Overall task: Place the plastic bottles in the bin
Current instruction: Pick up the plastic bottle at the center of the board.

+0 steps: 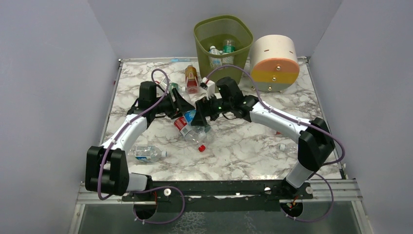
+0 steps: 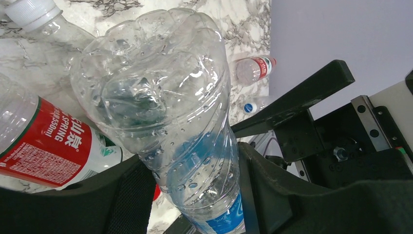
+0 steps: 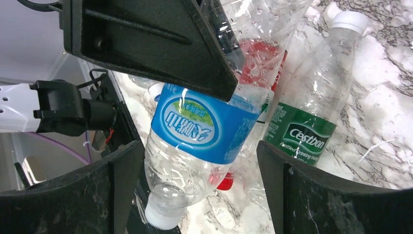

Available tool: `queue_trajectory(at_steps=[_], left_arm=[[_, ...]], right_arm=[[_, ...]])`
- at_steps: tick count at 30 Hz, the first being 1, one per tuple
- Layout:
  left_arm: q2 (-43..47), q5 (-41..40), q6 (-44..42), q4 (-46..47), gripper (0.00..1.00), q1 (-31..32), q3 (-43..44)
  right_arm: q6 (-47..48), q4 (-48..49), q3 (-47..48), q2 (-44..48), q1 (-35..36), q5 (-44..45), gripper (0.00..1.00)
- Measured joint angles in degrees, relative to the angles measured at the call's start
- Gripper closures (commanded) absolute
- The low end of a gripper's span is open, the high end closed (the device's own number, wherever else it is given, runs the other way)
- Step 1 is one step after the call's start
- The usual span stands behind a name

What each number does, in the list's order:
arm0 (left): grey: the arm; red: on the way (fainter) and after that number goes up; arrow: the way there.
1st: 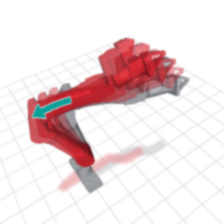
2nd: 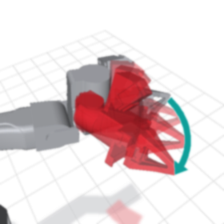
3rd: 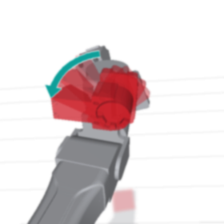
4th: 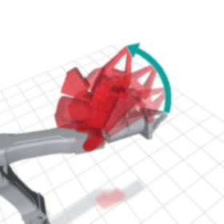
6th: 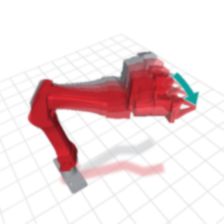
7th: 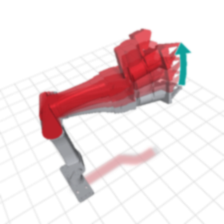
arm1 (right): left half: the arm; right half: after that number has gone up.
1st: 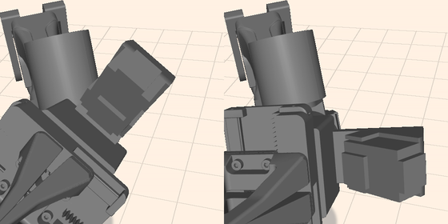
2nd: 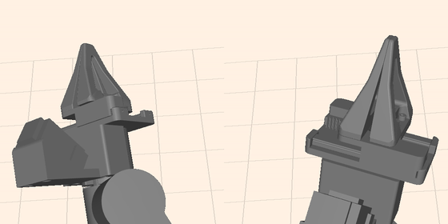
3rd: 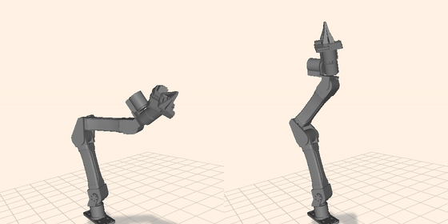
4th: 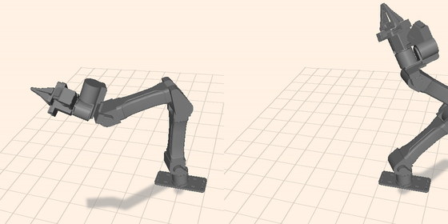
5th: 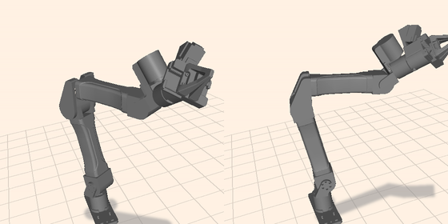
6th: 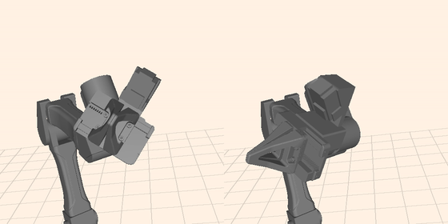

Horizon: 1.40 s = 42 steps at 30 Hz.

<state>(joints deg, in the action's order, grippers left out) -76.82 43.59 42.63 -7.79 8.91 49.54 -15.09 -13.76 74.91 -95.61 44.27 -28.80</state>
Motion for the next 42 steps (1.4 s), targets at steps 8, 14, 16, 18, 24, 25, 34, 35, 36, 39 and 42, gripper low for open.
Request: queue_trajectory(at_steps=[8,14,16,18,24,25,34,35,36,39,42], left_arm=[[0.96,0.07,0.90,0.59,0.40,0.59,-0.70],[1.01,0.07,1.46,1.38,0.39,0.96,-0.70],[1.03,0.04,1.53,1.57,0.39,0.96,-0.70],[1.03,0.04,1.57,1.73,0.39,0.96,-0.70],[1.05,-0.02,1.99,2.12,0.22,0.98,-0.79],[1.05,-0.04,2.12,2.16,0.19,0.98,-0.83],[3.37,-0.31,2.16,2.49,0.01,1.36,-0.90],[3.56,-0.55,2.08,2.45,0.01,1.33,-0.87],[3.72,-0.76,1.97,2.29,0.01,1.36,-0.85],[4.24,-1.46,1.42,1.49,0.01,1.36,-0.48],[5.18,-2.95,0.46,-0.37,0.01,1.36,0.72]], right_arm=[[-1.01,0.66,0.61,-2.01,1.01,-0.44,0.16],[-1.88,0.83,0.96,-2.34,1.29,-0.35,0.26],[-2.19,0.83,0.96,-2.34,1.29,-0.33,0.29],[-2.51,0.85,0.96,-2.34,1.29,-0.24,0.34],[-2.97,0.94,0.96,-2.34,1.31,0.00,0.36],[-3.02,0.98,0.96,-2.34,1.31,0.02,0.36],[-3.13,2.12,0.96,-2.34,1.44,0.04,0.37],[-3.13,2.23,0.96,-2.34,1.44,0.04,0.37],[-3.17,2.25,0.96,-2.34,1.46,0.04,0.37],[-3.34,2.45,0.96,-2.34,1.49,0.09,0.38],[-3.52,2.99,0.96,-2.34,1.49,0.13,0.38]])
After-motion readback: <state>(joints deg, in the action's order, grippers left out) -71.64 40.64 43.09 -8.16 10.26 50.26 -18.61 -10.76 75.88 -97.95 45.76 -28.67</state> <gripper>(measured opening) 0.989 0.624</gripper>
